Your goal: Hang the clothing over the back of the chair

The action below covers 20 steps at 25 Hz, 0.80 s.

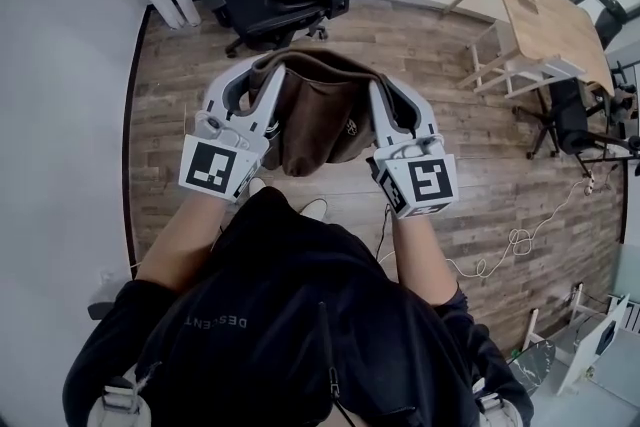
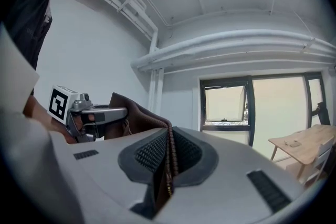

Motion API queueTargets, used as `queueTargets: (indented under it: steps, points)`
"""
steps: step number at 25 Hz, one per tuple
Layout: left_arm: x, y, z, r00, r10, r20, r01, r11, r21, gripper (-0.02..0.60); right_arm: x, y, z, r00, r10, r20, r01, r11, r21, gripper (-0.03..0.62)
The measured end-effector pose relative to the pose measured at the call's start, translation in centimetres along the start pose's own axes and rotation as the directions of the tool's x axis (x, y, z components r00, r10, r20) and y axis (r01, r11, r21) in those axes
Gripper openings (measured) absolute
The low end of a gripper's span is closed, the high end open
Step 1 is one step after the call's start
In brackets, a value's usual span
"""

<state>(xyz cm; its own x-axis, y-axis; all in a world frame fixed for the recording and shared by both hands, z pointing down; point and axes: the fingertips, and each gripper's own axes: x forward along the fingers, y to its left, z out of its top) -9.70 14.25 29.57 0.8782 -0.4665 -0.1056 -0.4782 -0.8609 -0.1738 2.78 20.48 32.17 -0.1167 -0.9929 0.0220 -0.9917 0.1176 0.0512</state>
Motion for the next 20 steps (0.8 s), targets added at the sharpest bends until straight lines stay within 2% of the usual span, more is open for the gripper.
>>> queueTargets:
  steps: [9,20]
  points:
    - [2.7,0.7,-0.2,1.0,-0.024,0.013,0.024,1.0,-0.006,0.056,1.8,-2.5,0.0,1.0,-0.016,0.003,0.016,1.0,-0.001,0.037]
    - [7.7,6.0,-0.4,0.997,-0.051,0.054,0.053,0.998,-0.032,0.055,8.4,-5.0,1.4,0.999,-0.047,0.016,0.047,0.998,-0.035,0.037]
